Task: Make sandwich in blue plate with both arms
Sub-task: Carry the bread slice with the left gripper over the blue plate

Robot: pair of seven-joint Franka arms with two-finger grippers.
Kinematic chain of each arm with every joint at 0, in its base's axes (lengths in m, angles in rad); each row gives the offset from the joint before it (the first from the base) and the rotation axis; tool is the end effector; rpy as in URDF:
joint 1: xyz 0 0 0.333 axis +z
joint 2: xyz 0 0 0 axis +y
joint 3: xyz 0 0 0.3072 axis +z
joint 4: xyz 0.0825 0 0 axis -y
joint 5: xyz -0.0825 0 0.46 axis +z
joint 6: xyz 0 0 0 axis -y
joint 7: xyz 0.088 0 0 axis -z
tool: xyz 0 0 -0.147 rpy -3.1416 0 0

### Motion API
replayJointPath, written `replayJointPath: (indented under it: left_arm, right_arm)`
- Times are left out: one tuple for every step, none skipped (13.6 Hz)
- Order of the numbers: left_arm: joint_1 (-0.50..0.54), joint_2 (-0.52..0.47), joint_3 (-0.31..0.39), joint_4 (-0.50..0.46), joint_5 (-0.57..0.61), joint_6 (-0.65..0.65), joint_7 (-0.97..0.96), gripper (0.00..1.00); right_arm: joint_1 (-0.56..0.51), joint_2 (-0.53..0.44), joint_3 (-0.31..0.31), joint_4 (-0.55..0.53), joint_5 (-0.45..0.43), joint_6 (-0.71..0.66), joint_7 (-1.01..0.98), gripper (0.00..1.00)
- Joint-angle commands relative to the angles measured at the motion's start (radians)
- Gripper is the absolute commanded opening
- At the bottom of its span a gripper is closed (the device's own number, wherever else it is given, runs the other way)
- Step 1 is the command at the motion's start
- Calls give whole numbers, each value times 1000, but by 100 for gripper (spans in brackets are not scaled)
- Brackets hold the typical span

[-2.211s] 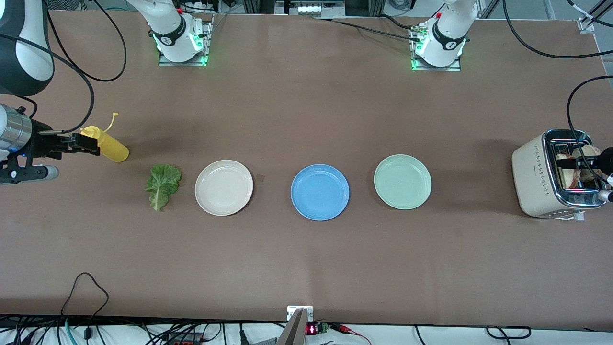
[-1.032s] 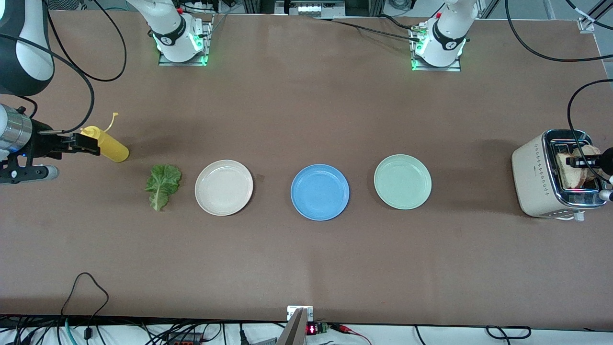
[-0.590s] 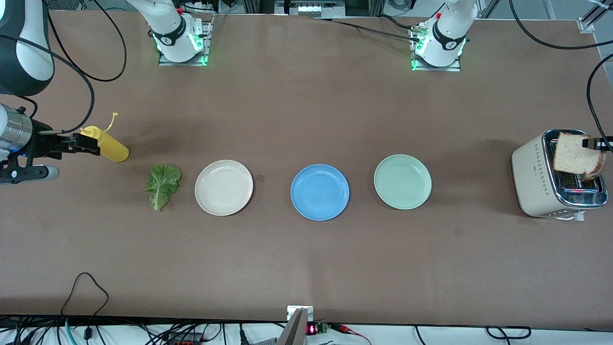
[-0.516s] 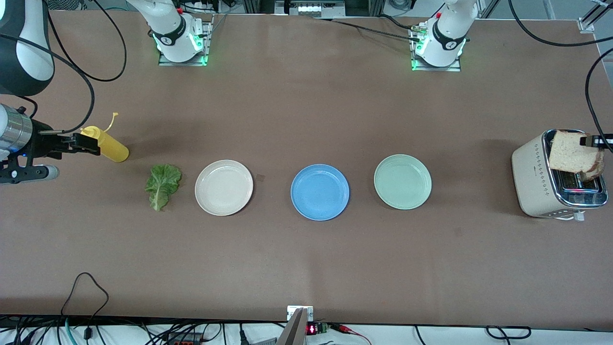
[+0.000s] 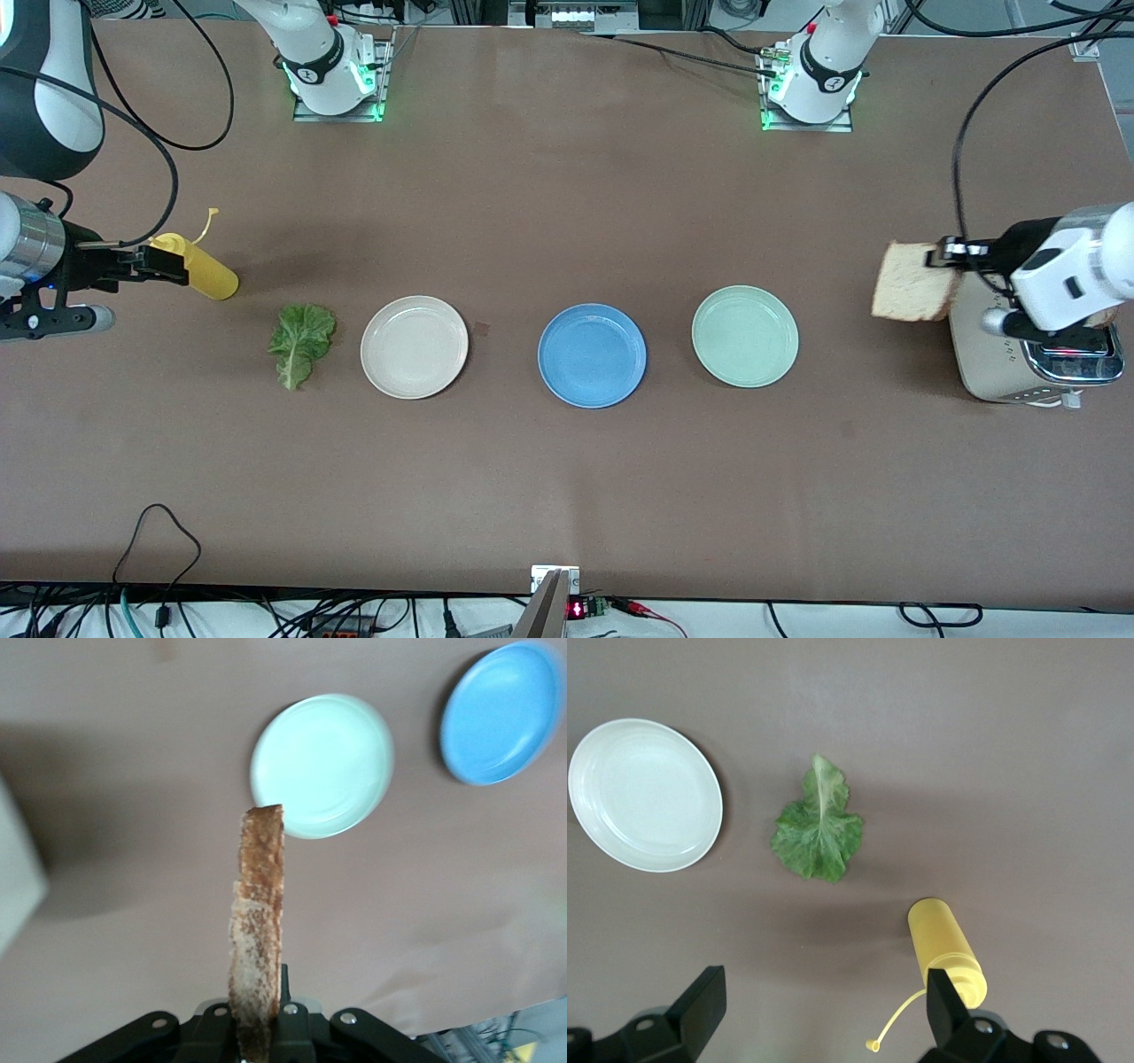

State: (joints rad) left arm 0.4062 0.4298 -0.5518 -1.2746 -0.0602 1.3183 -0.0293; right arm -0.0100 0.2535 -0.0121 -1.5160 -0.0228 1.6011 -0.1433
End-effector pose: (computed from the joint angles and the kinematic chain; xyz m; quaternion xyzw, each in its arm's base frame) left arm 0.6878 -0.0515 0.4682 0.9754 -0.0570 -0.1710 0.1271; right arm 0.6860 -0.0179 0.4402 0.9945 0.0617 -0.0849 0.0059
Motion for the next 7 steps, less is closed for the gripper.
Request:
replayJointPath:
  left_arm:
    - [-71,1,-16,-48,-55,116,-44,1]
    - [-98,1,-16,-67,-76,163,-47,1]
    - [-119,1,-16,-100,-108,224,-49,1]
    - [-135,1,-16,-136,-143,281,-58,1]
    - [-153,1,-16,-182,-185,356,-90,1]
    - [-187,1,-16,-219,-203,415,-115,1]
    - [-231,3,-16,-248,-207,477,-147,1]
  right_arm:
    - [1,-75,7,-116,-16,38,5,100]
    - [1,-100,7,-163,-16,71,11,100]
    - [-2,-106,7,-179,-16,79,36,100]
    - [-1,-106,7,-178,-16,79,40,100]
    - [5,-105,7,-171,-16,80,40,100]
    - [12,-105,11,-156,-16,79,40,100]
    - [15,-103,12,-142,-13,77,37,100]
